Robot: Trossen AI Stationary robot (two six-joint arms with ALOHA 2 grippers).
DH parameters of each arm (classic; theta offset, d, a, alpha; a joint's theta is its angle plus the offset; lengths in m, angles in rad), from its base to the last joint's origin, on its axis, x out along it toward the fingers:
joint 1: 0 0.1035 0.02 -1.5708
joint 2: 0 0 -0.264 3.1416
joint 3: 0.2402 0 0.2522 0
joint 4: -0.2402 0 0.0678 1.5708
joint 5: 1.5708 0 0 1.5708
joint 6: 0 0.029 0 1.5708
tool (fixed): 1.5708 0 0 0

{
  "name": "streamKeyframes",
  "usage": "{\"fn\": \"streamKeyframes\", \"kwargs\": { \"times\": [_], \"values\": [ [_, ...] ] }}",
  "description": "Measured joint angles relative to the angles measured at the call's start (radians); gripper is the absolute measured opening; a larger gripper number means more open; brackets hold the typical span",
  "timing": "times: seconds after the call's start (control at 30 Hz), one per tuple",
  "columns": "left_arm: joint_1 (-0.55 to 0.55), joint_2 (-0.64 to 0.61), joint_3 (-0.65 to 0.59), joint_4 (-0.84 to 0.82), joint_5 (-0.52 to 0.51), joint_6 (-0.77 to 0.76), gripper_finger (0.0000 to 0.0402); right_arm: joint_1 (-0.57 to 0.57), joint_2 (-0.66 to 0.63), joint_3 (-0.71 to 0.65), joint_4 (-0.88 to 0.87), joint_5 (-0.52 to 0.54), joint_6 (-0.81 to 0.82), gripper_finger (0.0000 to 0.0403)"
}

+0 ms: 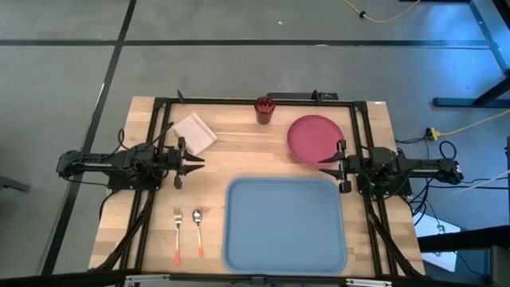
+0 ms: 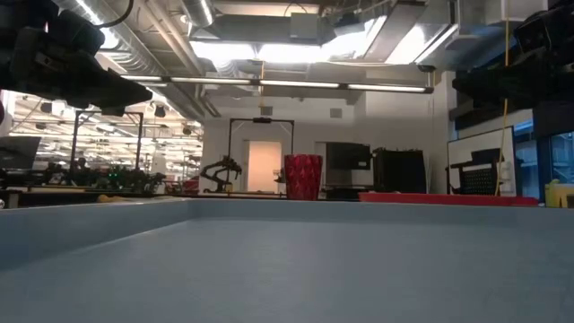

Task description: Pick and place plate/cup/fork/spoon on tray

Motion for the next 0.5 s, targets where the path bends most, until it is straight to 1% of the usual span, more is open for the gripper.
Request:
{"fn": "streamKeyframes", "kwargs": {
  "times": [0.23, 0.43, 0.5],
  "values": [
    [0.000, 0.000, 0.000, 0.000, 0.000, 0.000, 0.0082, 0.000, 0.000, 0.000, 0.000, 0.000, 0.001, 0.0125],
    [0.000, 0.000, 0.000, 0.000, 0.000, 0.000, 0.0082, 0.000, 0.000, 0.000, 0.000, -0.001, 0.104, 0.0125],
    [0.000, 0.000, 0.000, 0.000, 0.000, 0.000, 0.0082, 0.000, 0.000, 0.000, 0.000, -0.001, 0.105, 0.0125]
  ]
}}
